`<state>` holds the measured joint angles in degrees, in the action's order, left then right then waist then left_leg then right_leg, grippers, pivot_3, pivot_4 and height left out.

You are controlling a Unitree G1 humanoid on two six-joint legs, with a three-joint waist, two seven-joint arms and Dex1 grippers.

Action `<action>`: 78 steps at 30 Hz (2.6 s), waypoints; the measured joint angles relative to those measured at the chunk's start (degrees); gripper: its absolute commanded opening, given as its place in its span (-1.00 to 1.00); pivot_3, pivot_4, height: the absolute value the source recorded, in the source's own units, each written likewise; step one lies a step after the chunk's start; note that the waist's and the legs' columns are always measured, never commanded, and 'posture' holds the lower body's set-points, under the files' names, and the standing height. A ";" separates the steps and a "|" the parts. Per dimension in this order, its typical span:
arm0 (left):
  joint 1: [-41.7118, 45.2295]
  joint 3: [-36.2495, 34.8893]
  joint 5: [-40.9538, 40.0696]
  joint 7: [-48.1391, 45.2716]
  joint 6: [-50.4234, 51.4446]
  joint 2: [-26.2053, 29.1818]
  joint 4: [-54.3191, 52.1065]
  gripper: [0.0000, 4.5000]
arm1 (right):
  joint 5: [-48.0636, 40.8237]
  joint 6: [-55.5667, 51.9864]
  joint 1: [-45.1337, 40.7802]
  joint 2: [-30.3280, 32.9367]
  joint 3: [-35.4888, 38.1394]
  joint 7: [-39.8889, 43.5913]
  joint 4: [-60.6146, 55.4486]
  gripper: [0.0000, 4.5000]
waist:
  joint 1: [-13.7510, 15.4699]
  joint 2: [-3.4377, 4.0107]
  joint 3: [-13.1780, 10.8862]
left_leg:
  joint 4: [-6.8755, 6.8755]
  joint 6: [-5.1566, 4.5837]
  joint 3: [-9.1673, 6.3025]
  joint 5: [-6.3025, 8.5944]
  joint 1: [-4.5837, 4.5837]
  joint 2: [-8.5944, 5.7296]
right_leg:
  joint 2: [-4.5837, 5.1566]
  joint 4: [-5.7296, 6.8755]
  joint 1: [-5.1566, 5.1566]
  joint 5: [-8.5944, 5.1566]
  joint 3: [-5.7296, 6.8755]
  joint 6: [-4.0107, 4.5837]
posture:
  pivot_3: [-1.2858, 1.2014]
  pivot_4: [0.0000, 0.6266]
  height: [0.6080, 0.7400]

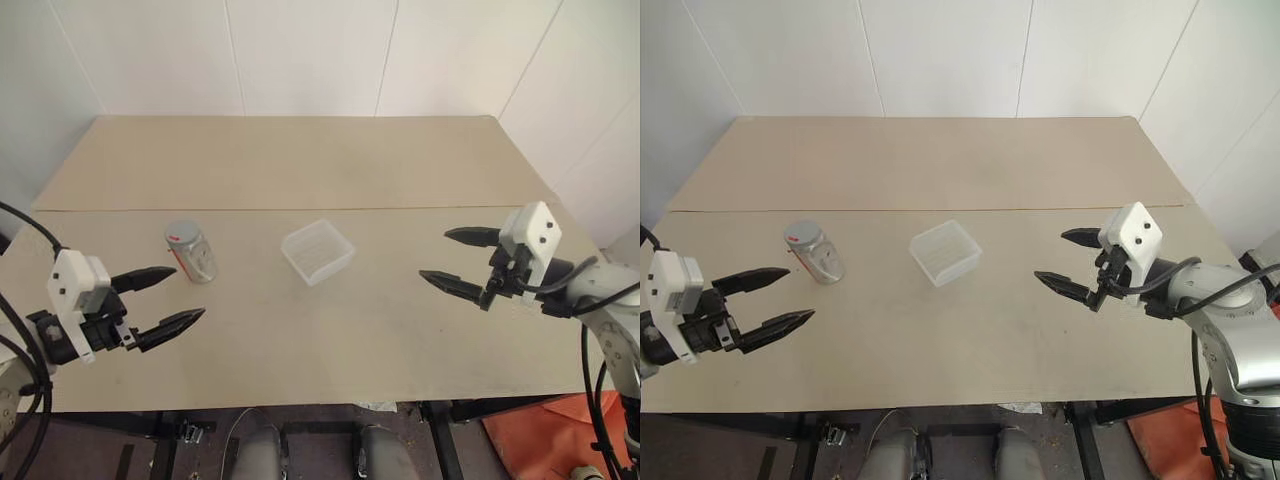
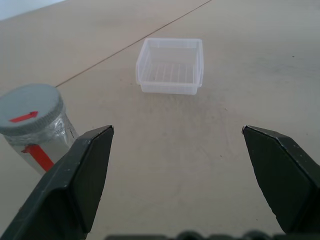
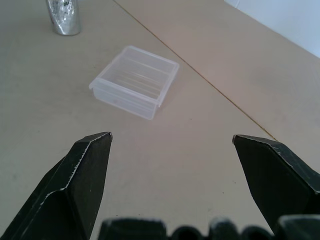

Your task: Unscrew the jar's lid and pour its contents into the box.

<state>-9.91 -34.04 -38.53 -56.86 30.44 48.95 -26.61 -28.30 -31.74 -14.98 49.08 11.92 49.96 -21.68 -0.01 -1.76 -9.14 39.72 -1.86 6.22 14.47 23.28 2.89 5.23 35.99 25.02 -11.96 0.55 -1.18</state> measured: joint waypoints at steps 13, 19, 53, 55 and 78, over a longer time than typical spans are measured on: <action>-8.87 -5.50 1.78 12.74 -1.00 -12.32 -7.40 0.99 | 1.19 0.20 -6.18 -0.96 -5.25 1.35 2.98 1.00 | -0.59 0.00 0.00 | 0.01 -0.02 -0.12 0.01 -0.02 -0.02 | 0.02 -0.02 -0.06 0.03 -0.06 -0.03 | 0.03 -0.52 1.00; -8.33 1.44 10.04 21.44 -6.91 -20.18 -5.96 0.99 | 1.83 1.26 -9.61 -2.36 -11.60 4.95 2.75 1.00 | -0.08 -0.03 0.01 | 0.03 -0.02 -0.13 0.01 -0.03 -0.05 | 0.00 -0.01 -0.11 0.03 0.00 -0.02 | 0.03 -0.52 1.00; 28.98 17.99 19.93 13.05 -27.82 -16.68 44.50 0.99 | 3.22 -3.84 -12.15 -2.81 -13.63 -0.23 -5.92 1.00 | 0.53 -0.05 0.02 | 0.06 -0.05 -0.02 0.03 0.14 -0.05 | 0.04 -0.02 -0.01 0.10 0.09 -0.08 | 0.03 -0.52 1.00; 31.14 18.37 20.69 13.82 -29.67 -17.75 48.31 0.91 | 3.23 -3.84 -12.18 -2.81 -13.63 -0.27 -5.92 1.00 | 0.55 -0.05 0.02 | 0.06 -0.06 -0.02 0.02 0.14 -0.05 | 0.03 -0.01 -0.01 0.10 0.10 -0.09 | 0.03 -0.52 1.00; 41.21 24.38 10.08 -3.14 -9.30 -7.52 35.43 -0.14 | -2.83 -6.57 -24.18 -13.89 -13.95 -2.69 -3.43 1.00 | -0.16 -0.12 -0.02 | 0.13 -0.04 -0.11 0.01 0.30 -0.05 | -0.03 0.07 0.10 0.12 0.12 -0.14 | 0.03 -0.52 1.00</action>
<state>31.30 -9.66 -28.46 -60.00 21.14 41.43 8.82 -31.13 -38.31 -39.16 35.19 -2.03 47.27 -25.11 -0.17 -1.88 -9.16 39.84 -1.90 6.11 14.48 23.59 2.84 5.20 36.06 25.12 -11.84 0.67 -1.32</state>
